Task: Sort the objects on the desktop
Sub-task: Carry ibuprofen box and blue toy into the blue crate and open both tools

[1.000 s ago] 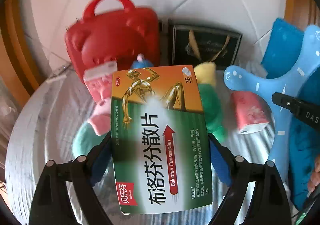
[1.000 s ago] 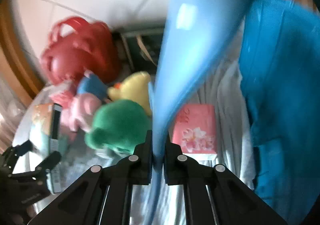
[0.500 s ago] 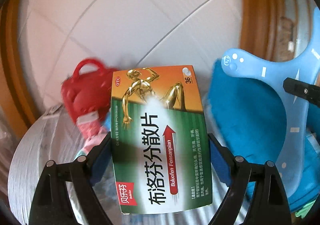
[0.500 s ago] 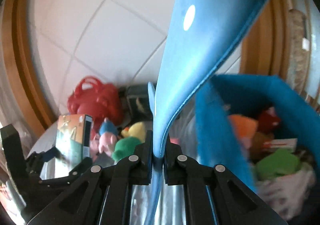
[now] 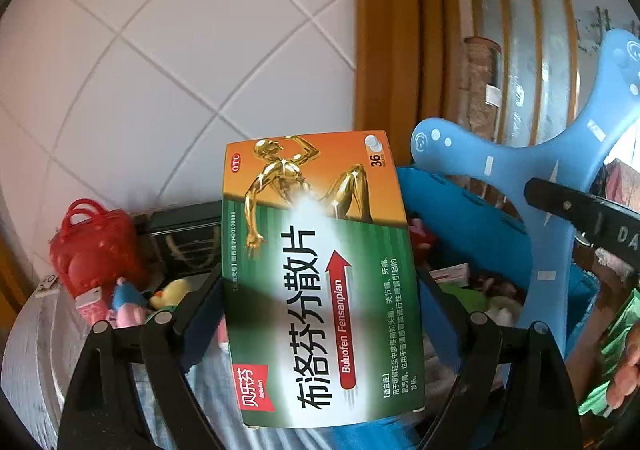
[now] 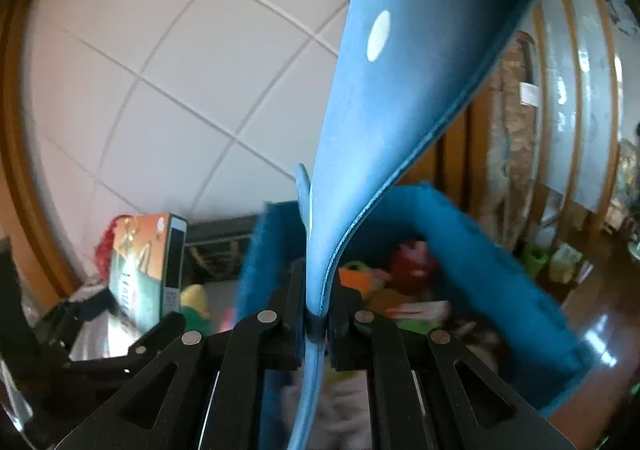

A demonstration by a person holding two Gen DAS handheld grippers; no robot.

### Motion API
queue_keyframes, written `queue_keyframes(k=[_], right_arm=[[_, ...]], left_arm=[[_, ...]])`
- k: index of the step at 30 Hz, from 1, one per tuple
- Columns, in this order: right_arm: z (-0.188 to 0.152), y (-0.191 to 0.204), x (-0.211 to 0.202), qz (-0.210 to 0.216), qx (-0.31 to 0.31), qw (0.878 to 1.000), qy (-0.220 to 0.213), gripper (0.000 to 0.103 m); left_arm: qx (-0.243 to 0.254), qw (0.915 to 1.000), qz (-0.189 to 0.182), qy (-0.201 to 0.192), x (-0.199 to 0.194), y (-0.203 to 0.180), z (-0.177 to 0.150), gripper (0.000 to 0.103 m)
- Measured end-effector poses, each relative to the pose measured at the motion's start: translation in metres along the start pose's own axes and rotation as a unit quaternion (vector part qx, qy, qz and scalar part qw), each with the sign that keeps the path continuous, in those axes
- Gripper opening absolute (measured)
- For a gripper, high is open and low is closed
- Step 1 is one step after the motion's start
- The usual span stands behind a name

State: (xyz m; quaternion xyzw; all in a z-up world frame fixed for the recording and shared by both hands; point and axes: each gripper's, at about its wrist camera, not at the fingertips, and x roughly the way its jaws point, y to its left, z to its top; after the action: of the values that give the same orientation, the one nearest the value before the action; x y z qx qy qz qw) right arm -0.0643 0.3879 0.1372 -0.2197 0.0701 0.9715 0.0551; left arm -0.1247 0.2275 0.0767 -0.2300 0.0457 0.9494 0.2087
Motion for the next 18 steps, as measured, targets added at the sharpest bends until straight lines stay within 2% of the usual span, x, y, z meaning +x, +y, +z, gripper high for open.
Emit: queue_keyframes(k=[7, 10, 13, 18], right_arm=[[0.003, -0.087, 0.025, -0.005, -0.011, 0.999, 0.048, 0.008], [-0.007, -0.101, 0.048, -0.005, -0.020, 0.997, 0.078, 0.008], [-0.017, -0.119, 0.068, 0.004, -0.026, 0.994, 0.107, 0.009], [-0.027, -0.129, 0.088, 0.024, -0.034, 0.990, 0.136, 0.011]], left_arm=[[-0.001, 0.9995, 0.006, 0.031, 0.033, -0.072, 0.009, 0.088], [-0.004, 0.9984, 0.010, 0.055, 0.052, -0.098, 0.003, 0.088], [-0.003, 0.9968, 0.029, 0.074, 0.071, -0.113, -0.001, 0.089], [-0.010, 0.9930, 0.063, 0.100, 0.088, -0.115, -0.005, 0.089]])
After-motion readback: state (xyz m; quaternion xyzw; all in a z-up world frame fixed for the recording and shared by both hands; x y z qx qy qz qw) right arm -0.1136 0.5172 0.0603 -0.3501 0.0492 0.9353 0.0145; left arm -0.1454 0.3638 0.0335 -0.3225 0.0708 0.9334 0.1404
